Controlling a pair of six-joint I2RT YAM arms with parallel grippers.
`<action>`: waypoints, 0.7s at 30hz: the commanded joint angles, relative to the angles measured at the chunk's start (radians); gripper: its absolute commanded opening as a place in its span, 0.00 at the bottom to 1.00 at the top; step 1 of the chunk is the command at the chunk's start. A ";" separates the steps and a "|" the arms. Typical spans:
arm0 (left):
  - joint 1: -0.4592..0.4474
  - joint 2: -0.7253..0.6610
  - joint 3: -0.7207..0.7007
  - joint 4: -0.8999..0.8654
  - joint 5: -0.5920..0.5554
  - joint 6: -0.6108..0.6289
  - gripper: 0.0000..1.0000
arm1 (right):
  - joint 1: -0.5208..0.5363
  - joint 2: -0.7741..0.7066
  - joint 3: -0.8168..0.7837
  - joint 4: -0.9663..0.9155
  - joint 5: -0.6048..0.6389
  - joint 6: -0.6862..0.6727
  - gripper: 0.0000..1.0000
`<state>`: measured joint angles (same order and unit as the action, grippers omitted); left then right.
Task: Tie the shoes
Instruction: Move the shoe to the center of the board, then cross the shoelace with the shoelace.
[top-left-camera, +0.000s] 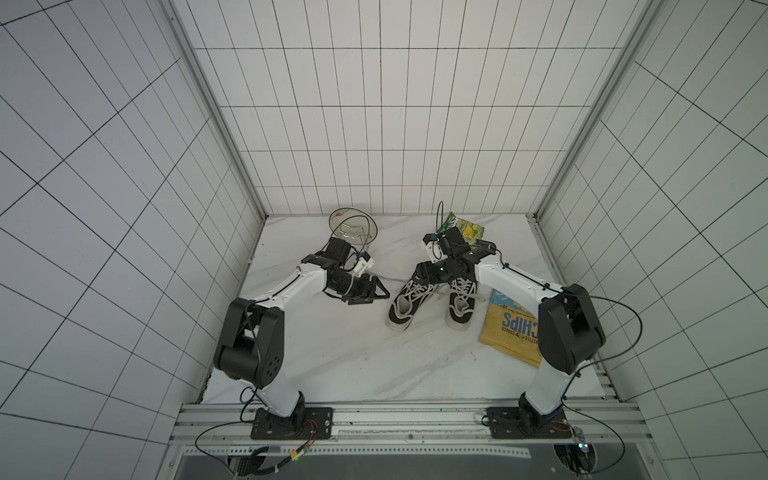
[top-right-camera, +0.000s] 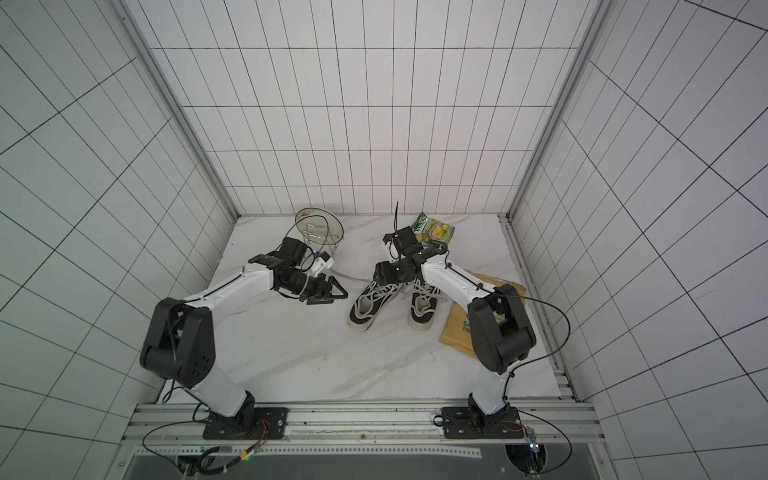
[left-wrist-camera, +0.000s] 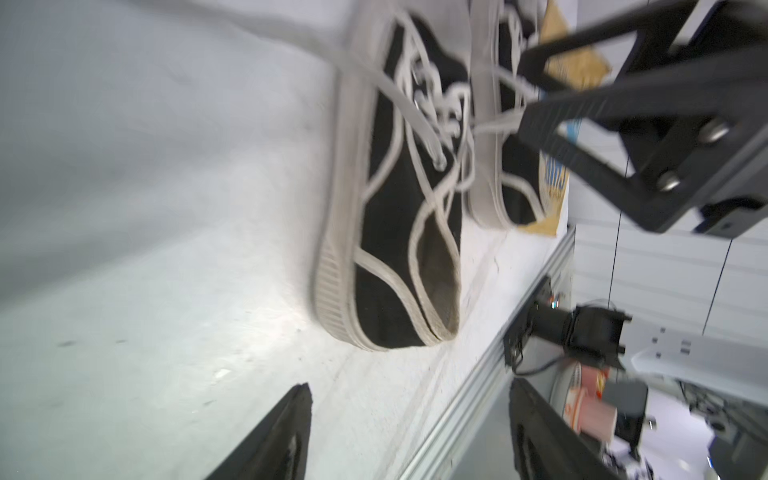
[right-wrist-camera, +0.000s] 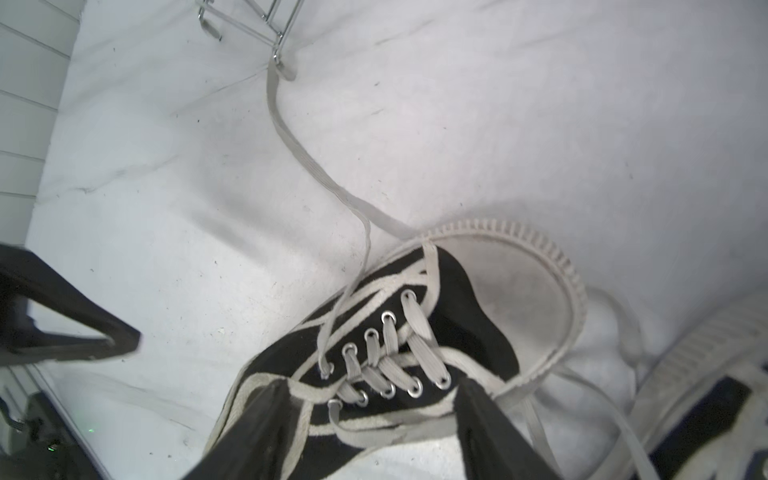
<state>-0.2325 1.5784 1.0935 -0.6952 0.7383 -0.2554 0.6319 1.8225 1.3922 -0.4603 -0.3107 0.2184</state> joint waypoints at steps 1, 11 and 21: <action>0.068 -0.078 -0.068 0.188 -0.137 -0.065 0.77 | 0.050 0.093 0.107 -0.070 0.049 -0.137 0.57; 0.119 -0.204 -0.187 0.251 -0.263 -0.026 0.81 | 0.151 0.409 0.471 -0.193 0.177 -0.317 0.42; 0.121 -0.252 -0.257 0.251 -0.279 -0.011 0.82 | 0.171 0.627 0.721 -0.250 0.157 -0.364 0.43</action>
<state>-0.1158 1.3361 0.8528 -0.4690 0.4652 -0.2813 0.7944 2.3989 2.0453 -0.6575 -0.1593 -0.1165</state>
